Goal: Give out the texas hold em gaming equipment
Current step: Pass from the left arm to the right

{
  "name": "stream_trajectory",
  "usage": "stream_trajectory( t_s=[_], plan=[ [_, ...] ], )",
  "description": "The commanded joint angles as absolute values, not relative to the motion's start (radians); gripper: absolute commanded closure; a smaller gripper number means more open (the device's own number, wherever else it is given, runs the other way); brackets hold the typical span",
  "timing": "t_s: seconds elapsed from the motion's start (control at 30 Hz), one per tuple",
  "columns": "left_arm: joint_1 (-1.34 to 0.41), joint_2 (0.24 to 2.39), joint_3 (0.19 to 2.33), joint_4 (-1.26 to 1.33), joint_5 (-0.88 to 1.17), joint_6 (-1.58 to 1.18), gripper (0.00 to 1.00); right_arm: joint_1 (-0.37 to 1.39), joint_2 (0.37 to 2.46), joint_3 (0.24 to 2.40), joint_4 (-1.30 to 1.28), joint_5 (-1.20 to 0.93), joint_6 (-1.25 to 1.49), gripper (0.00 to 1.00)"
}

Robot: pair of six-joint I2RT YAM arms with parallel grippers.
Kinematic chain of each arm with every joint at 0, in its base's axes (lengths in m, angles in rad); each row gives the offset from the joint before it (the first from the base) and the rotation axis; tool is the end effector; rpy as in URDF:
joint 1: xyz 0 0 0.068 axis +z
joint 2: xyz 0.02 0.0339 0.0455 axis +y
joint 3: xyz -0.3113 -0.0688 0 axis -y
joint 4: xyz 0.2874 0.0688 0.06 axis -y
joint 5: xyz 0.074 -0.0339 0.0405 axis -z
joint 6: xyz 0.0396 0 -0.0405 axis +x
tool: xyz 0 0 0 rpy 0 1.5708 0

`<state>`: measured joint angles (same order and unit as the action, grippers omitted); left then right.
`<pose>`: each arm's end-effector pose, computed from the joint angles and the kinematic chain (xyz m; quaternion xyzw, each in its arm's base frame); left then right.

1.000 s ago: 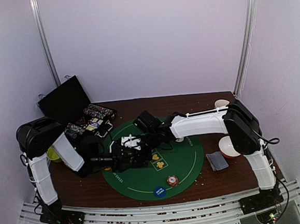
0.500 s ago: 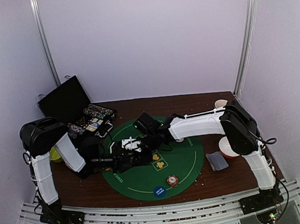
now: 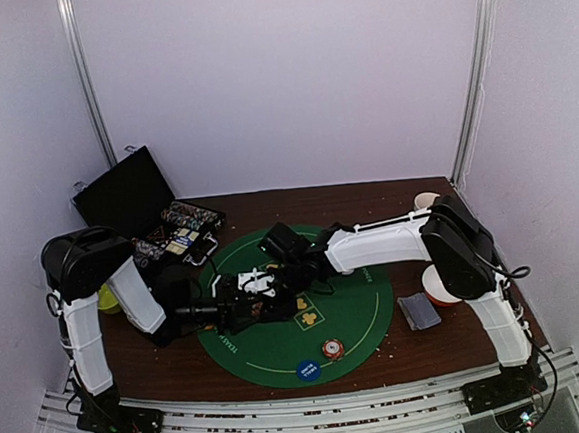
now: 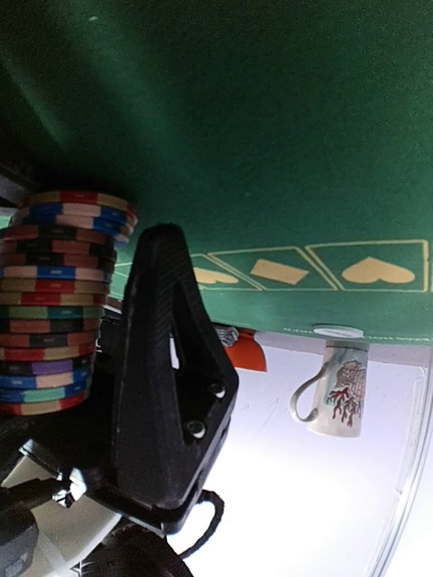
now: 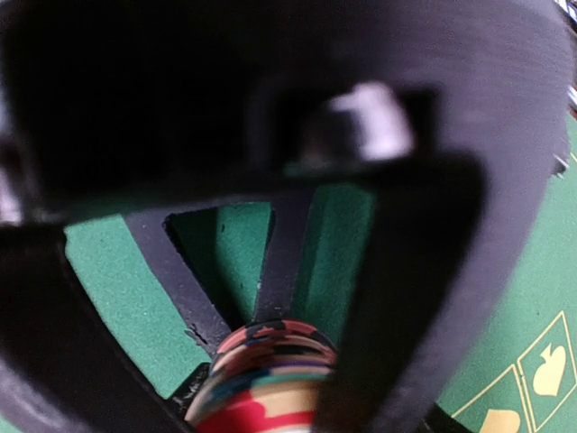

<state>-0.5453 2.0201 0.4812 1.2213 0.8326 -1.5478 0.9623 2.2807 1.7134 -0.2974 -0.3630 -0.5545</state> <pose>0.2584 -0.1910 0.0771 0.1480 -0.7637 0.6282 0.0151 0.3140 0.4754 0.1613 -0.6800 0.6271 0.2347 0.2987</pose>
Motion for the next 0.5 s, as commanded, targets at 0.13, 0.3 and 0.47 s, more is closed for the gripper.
stream_trajectory(
  t_s=[0.13,0.3,0.47],
  plan=[
    [-0.549,2.035,0.482,1.331,0.854,-1.551,1.00,0.957,2.312,1.705,-0.282,-0.374,-0.546,0.44],
    [-0.547,2.037,0.483,1.335,0.853,-1.552,1.00,0.957,2.328,1.726,-0.294,-0.382,-0.550,0.49],
    [-0.547,2.041,0.483,1.336,0.856,-1.553,0.96,0.959,2.331,1.753,-0.334,-0.399,-0.573,0.72]
  ],
)
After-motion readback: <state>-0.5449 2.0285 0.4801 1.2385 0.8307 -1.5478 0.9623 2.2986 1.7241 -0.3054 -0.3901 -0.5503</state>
